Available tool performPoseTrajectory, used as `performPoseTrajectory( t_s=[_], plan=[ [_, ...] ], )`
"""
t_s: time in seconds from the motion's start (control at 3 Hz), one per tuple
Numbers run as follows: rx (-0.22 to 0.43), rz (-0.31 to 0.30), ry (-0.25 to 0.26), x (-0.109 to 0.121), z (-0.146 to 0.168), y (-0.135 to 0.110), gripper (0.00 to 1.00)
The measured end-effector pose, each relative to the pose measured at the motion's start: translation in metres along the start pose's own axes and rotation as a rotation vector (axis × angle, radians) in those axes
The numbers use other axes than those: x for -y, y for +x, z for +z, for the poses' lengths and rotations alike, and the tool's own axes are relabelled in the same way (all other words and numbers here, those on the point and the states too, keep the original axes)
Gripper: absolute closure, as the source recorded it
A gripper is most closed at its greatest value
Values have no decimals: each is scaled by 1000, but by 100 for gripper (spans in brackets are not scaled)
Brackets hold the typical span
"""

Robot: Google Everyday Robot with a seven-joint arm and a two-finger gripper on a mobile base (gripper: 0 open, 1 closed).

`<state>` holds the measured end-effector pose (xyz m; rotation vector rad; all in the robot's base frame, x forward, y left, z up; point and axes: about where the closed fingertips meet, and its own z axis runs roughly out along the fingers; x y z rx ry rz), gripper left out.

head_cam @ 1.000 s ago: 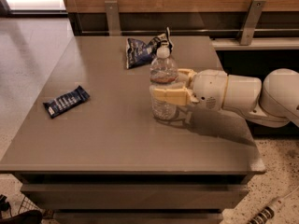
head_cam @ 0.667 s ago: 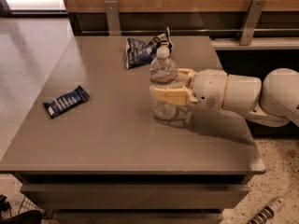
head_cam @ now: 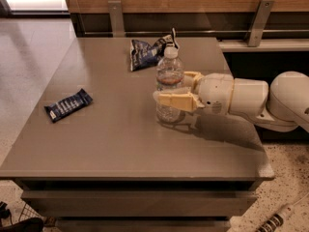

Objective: Place water bottle upright

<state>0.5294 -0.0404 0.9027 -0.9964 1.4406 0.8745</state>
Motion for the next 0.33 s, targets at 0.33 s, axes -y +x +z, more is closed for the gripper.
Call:
performPoseTrajectory(
  t_s=[0.33],
  plan=[
    [0, -1, -3, -1, 1, 0, 0]
  ],
)
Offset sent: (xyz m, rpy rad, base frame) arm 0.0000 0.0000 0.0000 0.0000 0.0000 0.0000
